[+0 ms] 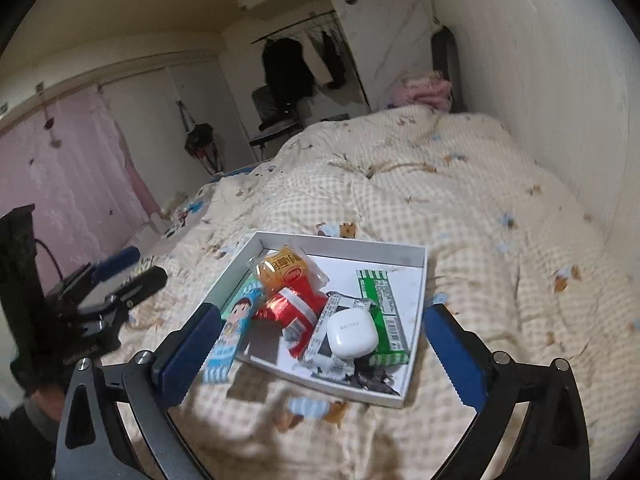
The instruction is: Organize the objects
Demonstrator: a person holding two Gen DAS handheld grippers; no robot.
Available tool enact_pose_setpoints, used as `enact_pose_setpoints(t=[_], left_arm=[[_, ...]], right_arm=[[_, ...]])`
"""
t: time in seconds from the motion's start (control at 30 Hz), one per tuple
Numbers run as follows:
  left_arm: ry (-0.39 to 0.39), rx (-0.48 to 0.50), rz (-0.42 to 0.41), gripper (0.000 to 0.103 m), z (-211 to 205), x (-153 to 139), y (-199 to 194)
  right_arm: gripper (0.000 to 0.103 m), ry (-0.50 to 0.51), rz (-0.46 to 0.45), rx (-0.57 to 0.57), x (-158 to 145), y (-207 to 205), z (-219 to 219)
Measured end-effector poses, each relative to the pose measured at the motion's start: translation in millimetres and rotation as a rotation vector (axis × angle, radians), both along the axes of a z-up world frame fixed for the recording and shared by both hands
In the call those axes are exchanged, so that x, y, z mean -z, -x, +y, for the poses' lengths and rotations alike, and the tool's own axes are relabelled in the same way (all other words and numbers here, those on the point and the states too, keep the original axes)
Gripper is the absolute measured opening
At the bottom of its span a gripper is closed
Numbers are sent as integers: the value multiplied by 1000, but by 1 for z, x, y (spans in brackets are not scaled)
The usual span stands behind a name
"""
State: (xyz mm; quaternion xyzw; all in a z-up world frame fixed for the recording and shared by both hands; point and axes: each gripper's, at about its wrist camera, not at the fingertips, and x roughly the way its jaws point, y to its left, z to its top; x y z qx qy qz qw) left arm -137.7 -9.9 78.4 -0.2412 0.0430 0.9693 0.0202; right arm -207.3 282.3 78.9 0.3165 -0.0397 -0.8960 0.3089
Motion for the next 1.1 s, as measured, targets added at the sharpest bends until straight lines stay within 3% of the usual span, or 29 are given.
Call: enact_pose_setpoints(t=[0.13,0.27,0.43,1.1], left_arm=[[-21,-37,-22,88,-16,8,-10],[-11,-56,-72,103,-22,19,-13],[56,-19,-150,103,-13,35,-9],[95,28,-123,103,8,37,-19]], right_arm=[[102,-39,19,-23,-5,-17,4],[102,-74,25,-31,3,-23,4],[102,-111,1,-40,20,-23,-1],[102,-151,11,-74,24,-29,-6]])
